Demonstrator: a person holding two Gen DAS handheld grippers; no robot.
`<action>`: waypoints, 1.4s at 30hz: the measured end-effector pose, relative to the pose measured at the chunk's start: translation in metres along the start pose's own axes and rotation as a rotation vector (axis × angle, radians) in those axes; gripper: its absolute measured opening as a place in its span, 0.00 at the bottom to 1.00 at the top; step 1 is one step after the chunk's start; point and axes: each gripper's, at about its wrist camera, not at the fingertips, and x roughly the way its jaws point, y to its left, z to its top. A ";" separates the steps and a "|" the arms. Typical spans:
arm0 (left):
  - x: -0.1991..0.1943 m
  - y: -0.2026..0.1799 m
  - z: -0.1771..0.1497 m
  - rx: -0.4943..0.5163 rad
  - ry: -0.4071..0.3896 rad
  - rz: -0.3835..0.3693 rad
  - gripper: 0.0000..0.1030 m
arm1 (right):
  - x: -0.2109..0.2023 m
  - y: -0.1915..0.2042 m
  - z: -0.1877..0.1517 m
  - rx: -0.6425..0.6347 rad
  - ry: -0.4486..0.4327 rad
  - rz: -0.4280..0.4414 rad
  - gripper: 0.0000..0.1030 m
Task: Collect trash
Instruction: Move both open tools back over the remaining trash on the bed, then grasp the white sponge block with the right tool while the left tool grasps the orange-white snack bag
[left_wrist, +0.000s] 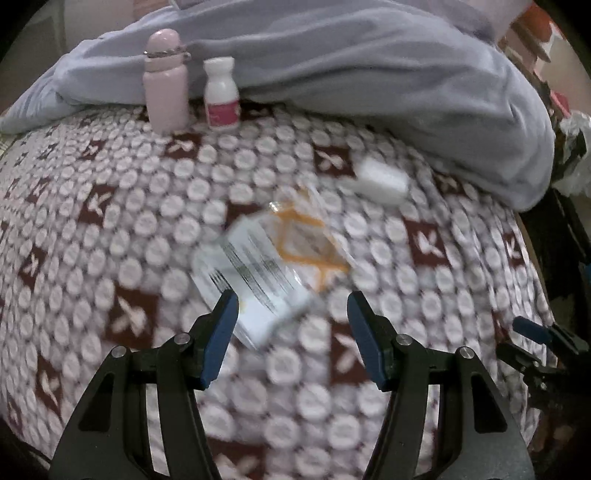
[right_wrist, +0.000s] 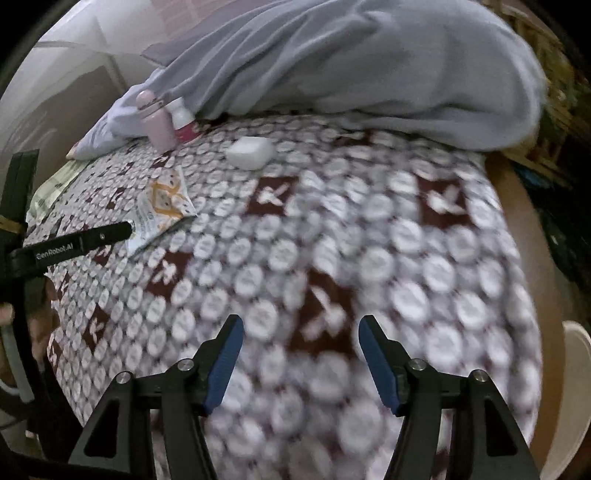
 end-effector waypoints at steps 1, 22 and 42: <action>0.004 0.005 0.005 0.004 0.005 -0.012 0.58 | 0.006 0.002 0.007 -0.005 0.001 0.011 0.61; 0.090 0.024 0.046 0.224 0.178 -0.246 0.62 | 0.149 0.049 0.168 -0.296 -0.014 0.015 0.67; 0.026 -0.002 0.010 0.075 0.069 -0.097 0.09 | 0.050 0.046 0.070 -0.165 -0.100 0.065 0.38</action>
